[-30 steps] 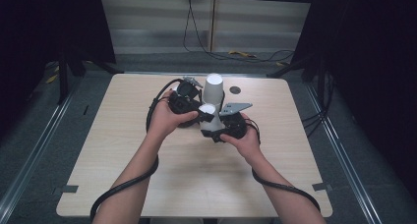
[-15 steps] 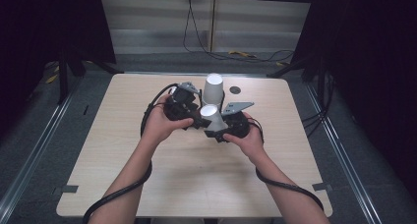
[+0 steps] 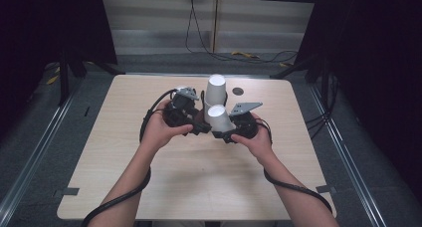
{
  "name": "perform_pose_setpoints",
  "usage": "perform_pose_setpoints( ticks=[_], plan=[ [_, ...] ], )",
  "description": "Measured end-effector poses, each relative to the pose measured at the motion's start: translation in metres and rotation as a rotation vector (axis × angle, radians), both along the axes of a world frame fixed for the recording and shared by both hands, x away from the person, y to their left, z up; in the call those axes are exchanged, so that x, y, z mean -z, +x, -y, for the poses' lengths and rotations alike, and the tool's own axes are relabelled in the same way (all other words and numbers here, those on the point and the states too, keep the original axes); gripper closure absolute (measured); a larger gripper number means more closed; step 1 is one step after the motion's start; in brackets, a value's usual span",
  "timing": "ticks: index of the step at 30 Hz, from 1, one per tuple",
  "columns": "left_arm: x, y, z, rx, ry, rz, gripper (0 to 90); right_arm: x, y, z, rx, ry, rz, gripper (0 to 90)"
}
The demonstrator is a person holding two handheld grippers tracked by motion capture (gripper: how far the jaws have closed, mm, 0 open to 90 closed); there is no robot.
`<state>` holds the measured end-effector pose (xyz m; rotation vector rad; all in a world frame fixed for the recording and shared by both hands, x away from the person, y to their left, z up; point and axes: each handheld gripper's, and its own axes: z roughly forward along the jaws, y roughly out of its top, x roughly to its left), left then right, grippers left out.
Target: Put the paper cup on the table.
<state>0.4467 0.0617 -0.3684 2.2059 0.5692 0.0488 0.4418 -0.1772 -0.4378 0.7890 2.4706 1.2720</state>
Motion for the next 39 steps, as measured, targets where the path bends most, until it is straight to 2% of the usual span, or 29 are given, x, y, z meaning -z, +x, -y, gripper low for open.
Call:
perform_pose_setpoints(
  ticks=[5,10,21,26,33,36,39],
  plan=[
    [0.008,-0.002,-0.003,-0.005,0.012,-0.006,17.9,-0.001,0.001,0.005,0.003,-0.008,-0.014,24.8],
    [0.019,-0.005,-0.009,-0.015,0.021,-0.031,18.1,-0.001,0.0,0.008,-0.001,-0.016,-0.023,24.8],
    [0.024,-0.007,-0.015,-0.021,0.005,-0.039,18.1,-0.002,-0.001,0.009,-0.021,-0.037,-0.033,24.9],
    [0.027,-0.008,-0.016,-0.02,0.009,-0.036,18.1,-0.003,0.0,0.009,-0.024,-0.046,-0.043,24.9],
    [0.031,-0.013,-0.019,-0.019,0.019,-0.033,18.1,-0.008,0.0,0.009,-0.05,-0.084,-0.056,25.0],
    [0.031,-0.013,-0.02,-0.022,0.008,-0.026,18.1,-0.009,0.001,0.008,-0.055,-0.087,-0.055,25.0],
    [0.032,-0.014,-0.023,-0.016,0.02,-0.026,18.1,-0.01,0.001,0.006,-0.066,-0.089,-0.061,25.0]
  ],
)
